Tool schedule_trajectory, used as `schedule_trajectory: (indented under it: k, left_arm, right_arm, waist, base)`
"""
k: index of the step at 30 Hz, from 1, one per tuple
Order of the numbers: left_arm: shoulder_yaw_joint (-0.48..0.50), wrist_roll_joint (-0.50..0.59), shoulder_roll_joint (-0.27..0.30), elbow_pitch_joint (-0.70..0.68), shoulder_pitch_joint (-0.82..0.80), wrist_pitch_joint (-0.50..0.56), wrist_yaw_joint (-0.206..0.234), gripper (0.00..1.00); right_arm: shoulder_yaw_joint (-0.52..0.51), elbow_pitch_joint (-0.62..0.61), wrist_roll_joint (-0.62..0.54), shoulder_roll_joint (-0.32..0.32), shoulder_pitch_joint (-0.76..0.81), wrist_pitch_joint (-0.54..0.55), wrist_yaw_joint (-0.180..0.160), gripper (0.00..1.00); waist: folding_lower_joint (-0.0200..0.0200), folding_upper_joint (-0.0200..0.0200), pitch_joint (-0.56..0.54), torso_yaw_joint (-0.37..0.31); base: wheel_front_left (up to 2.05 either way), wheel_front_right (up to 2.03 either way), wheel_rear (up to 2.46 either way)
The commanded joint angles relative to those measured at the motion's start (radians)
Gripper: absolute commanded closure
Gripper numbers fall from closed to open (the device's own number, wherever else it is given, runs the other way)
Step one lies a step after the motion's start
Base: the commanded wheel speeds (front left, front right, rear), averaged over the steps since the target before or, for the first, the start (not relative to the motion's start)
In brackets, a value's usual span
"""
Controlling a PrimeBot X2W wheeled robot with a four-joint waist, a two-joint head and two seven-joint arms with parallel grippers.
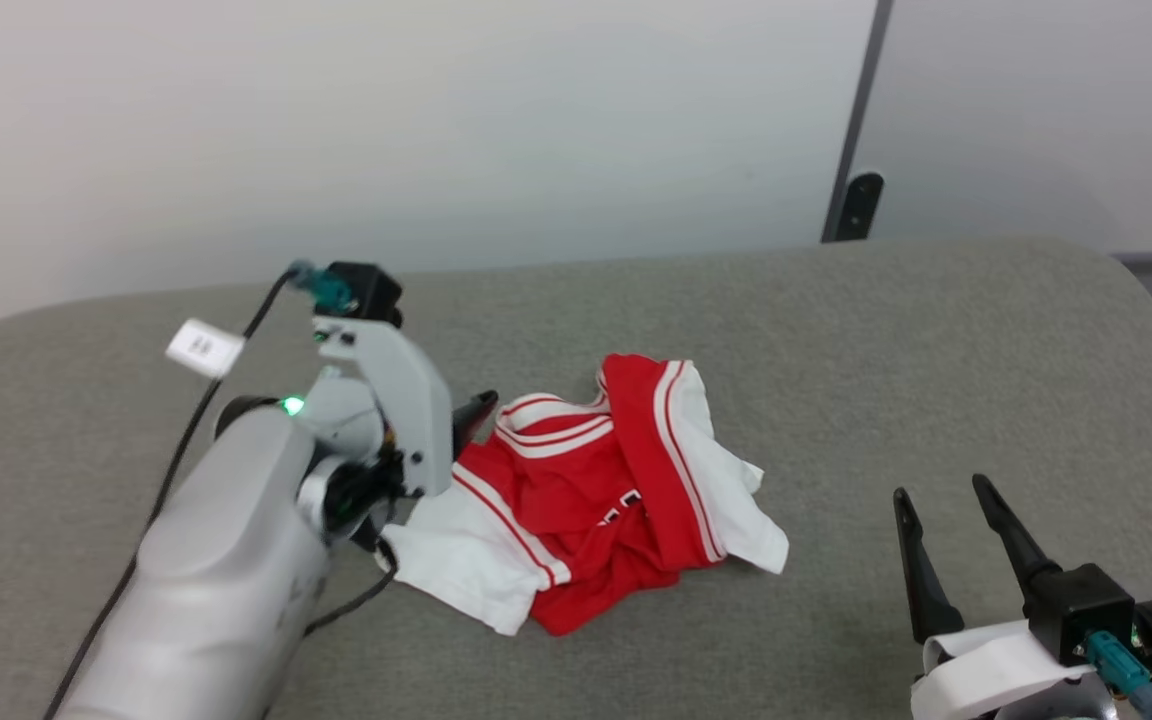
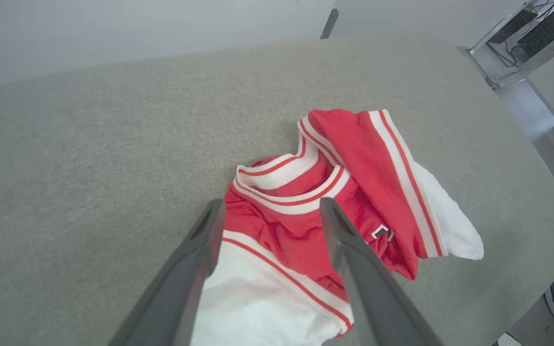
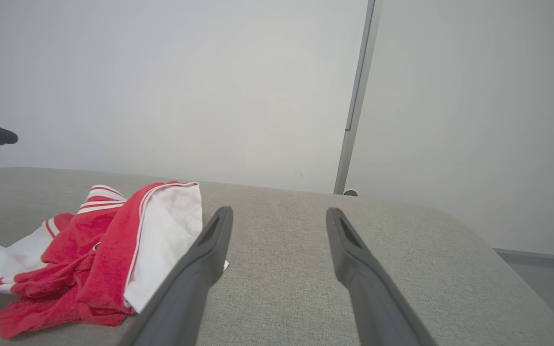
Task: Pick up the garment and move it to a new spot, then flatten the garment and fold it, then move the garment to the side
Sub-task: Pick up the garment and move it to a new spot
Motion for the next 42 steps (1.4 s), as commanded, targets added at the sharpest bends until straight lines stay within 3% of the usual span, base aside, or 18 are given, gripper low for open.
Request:
schedule_trajectory:
  k: [1, 14, 24, 27, 33, 36, 42]
  left_arm:
    - [-0.001, 0.014, 0.015, -0.021, 0.026, -0.039, -0.008, 0.00]
    - [0.018, 0.053, 0.109, -0.196, 0.270, -0.481, -0.022, 0.00]
    - [0.038, 0.088, 0.114, -0.231, 0.426, -0.733, -0.002, 0.00]
    - [0.052, 0.098, 0.107, -0.237, 0.461, -0.770, 0.019, 0.00]
    - [0.058, 0.227, 0.120, -0.306, 0.522, -0.801, 0.065, 0.00]
    - [0.118, 0.295, 0.107, -0.391, 0.579, -0.799, 0.090, 0.00]
    - [0.236, 0.366, 0.081, -0.482, 0.704, -0.799, 0.086, 0.00]
  right_arm:
    - [0.002, -0.004, -0.003, 0.002, 0.013, -0.002, -0.001, 0.00]
    - [0.022, -0.021, 0.037, 0.002, 0.053, -0.004, -0.001, 0.00]
    - [0.005, -0.026, 0.053, 0.002, 0.085, -0.006, -0.001, 0.00]
    - [0.003, -0.027, 0.052, 0.002, 0.097, -0.007, -0.001, 0.00]
    - [0.006, -0.029, 0.054, 0.002, 0.108, -0.007, -0.001, 0.00]
    - [0.006, -0.030, 0.060, 0.002, 0.120, -0.007, -0.001, 0.00]
    - [-0.002, -0.032, 0.067, 0.002, 0.136, -0.007, -0.001, 0.00]
  waist:
    - [0.0000, 0.0000, -0.026, 0.026]
    - [0.0000, 0.0000, -0.062, 0.087]
    - [0.0000, 0.0000, -0.085, 0.152]
    - [0.0000, 0.0000, -0.092, 0.169]
    - [0.0000, 0.0000, -0.101, 0.195]
    - [0.0000, 0.0000, -0.106, 0.206]
    - [0.0000, 0.0000, -0.117, 0.220]
  base:
    - [0.00, 0.00, 0.00]
    - [0.00, 0.00, 0.00]
    - [0.00, 0.00, 0.00]
    - [0.00, 0.00, 0.00]
    - [0.00, 0.00, 0.00]
    - [0.00, 0.00, 0.00]
    - [0.00, 0.00, 0.00]
